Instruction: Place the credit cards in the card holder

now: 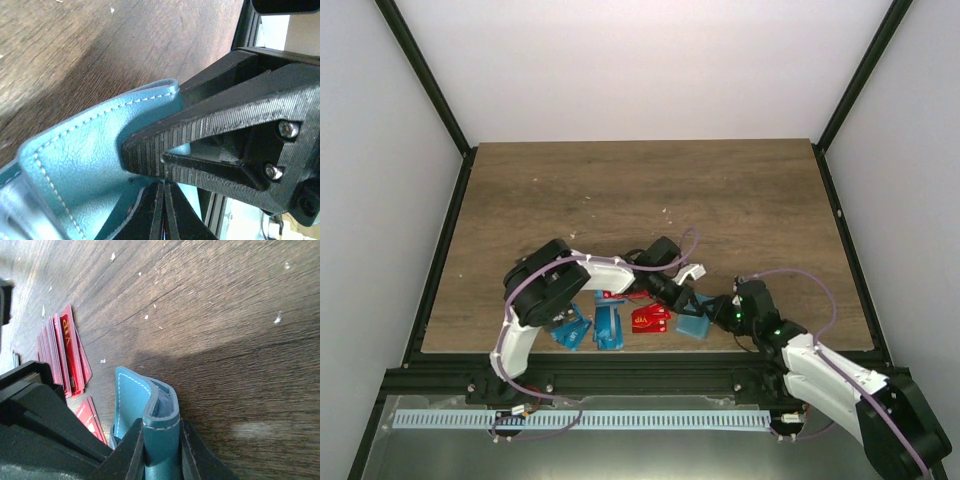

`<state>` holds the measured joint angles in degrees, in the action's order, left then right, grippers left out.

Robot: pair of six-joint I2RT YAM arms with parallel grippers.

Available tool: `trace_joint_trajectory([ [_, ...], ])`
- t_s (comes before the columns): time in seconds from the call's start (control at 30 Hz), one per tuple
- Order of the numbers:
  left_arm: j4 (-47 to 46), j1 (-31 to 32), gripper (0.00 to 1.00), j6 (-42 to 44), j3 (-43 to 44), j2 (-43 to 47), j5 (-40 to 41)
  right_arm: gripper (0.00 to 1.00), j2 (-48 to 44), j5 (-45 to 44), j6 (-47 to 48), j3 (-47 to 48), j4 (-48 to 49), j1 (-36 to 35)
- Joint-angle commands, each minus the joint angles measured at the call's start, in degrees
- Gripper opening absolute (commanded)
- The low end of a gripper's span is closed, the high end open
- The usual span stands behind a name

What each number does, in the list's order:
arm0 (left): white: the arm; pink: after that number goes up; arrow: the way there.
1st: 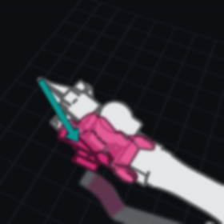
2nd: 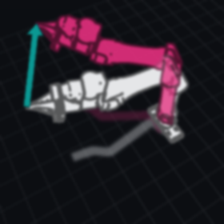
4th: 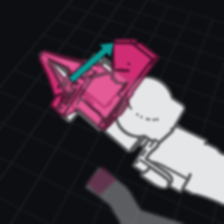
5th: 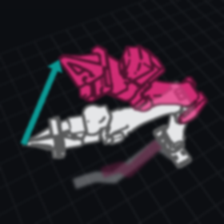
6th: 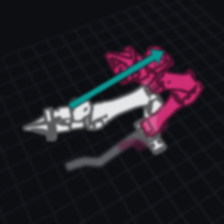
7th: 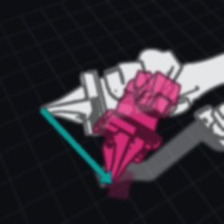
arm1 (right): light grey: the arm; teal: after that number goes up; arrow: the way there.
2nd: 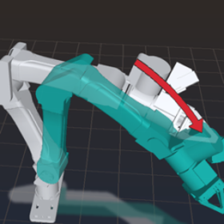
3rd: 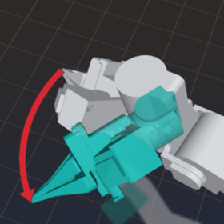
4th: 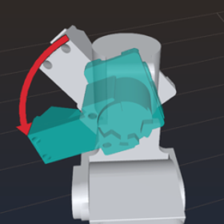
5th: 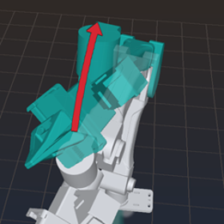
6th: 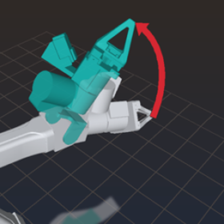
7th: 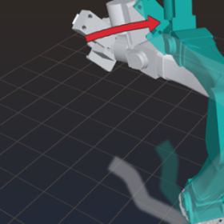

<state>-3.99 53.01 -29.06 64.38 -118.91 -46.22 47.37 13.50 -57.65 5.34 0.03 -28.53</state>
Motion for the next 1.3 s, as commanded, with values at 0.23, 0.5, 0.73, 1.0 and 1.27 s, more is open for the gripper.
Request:
trace_joint_trajectory([
  [0.23, 22.16, -0.64, 0.04, 0.99, 4.64, -16.53, 15.37, 0.01, -3.16, 5.83, 6.32, -1.85, 0.37, -0.73],
  [0.5, 22.24, -0.31, 0.04, -1.50, 4.14, -15.95, 21.59, 0.01, -4.80, 5.12, 6.47, -1.76, -1.03, -0.73],
  [0.73, 20.34, -0.29, 0.25, -1.13, 5.09, -3.15, 20.42, 0.01, -6.45, 1.47, 4.45, -2.06, -3.99, -0.73],
  [1.0, 22.62, -0.33, 0.45, -1.53, 6.47, 10.52, 19.55, 0.60, -10.07, -3.53, 4.56, 3.79, -14.19, -0.72],
  [1.27, 26.31, -1.63, 0.77, -0.97, 2.81, 27.39, 24.43, 1.00, -12.47, -10.82, 9.14, 15.94, -22.52, -0.64],
])
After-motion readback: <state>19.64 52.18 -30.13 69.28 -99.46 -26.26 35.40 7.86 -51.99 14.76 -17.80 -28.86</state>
